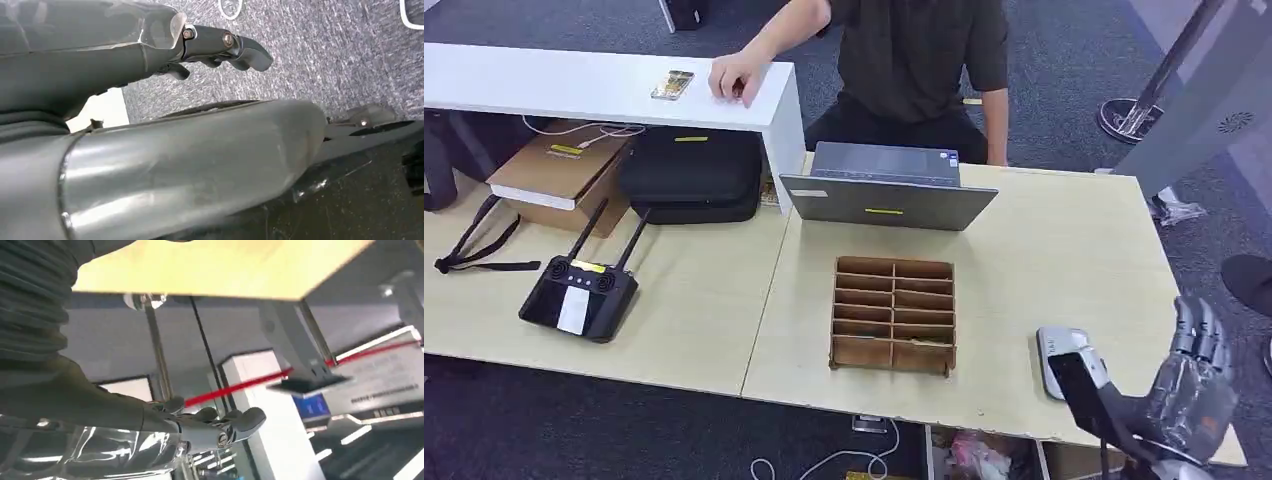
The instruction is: Pass the card to the sensor for recognition and then transmit it.
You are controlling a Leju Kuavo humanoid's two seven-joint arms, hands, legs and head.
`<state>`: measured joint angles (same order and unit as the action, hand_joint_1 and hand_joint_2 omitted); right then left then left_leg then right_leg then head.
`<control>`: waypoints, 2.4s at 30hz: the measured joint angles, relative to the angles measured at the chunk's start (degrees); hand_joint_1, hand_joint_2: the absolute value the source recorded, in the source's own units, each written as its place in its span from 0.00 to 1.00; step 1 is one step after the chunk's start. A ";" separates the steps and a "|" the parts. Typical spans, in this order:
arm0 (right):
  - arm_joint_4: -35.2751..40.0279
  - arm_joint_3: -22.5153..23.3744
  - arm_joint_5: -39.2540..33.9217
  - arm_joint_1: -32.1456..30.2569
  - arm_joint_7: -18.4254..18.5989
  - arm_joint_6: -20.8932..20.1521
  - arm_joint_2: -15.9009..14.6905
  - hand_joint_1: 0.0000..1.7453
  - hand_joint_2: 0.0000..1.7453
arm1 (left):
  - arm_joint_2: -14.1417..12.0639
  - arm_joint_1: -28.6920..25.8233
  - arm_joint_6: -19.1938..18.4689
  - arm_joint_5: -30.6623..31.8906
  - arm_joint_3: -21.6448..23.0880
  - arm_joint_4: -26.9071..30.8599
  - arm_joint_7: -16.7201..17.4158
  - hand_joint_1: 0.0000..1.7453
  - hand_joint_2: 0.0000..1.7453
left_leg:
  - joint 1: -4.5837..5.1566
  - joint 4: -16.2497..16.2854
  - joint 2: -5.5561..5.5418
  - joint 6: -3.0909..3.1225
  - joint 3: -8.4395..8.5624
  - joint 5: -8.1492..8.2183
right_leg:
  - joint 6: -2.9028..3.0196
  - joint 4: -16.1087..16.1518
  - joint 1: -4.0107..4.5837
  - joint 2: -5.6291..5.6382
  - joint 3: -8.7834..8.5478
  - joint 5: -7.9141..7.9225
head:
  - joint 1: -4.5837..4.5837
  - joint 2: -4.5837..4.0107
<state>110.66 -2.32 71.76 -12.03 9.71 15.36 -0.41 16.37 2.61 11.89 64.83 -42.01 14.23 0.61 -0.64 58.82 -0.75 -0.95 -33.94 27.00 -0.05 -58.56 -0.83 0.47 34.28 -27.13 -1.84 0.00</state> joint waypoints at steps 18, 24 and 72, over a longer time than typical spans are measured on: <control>1.77 -5.51 8.43 -5.72 7.01 -8.85 0.81 0.00 1.00 | 0.37 -0.42 -2.45 0.02 -0.85 2.97 1.31 0.00 0.00 | 0.00 -0.01 0.01 -0.05 0.02 0.04 | 0.02 0.00 0.00 0.01 -0.01 -0.03 | 0.02 0.00; 2.05 -6.14 8.87 -6.04 7.08 -9.33 0.68 0.00 1.00 | 0.37 -0.46 -2.45 0.20 -0.85 3.37 1.31 0.00 0.00 | 0.00 -0.01 0.02 -0.06 0.02 0.04 | 0.03 0.00 0.00 0.01 -0.01 -0.03 | 0.02 0.00; -11.03 -12.76 5.84 7.28 3.21 -13.64 -13.68 0.00 1.00 | -0.59 -0.54 -2.10 0.02 1.07 3.76 0.26 0.00 0.00 | 0.02 0.01 0.04 -0.04 0.02 0.12 | 0.01 0.00 -0.03 0.01 -0.01 -0.07 | 0.00 0.00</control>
<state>99.63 -15.08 77.59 -4.75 12.92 1.73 -14.10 15.78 2.07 9.79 64.85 -40.94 17.99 0.87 -0.62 58.83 -0.71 -0.98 -33.92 27.12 -0.04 -58.56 -0.85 0.48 34.27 -27.20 -1.84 0.00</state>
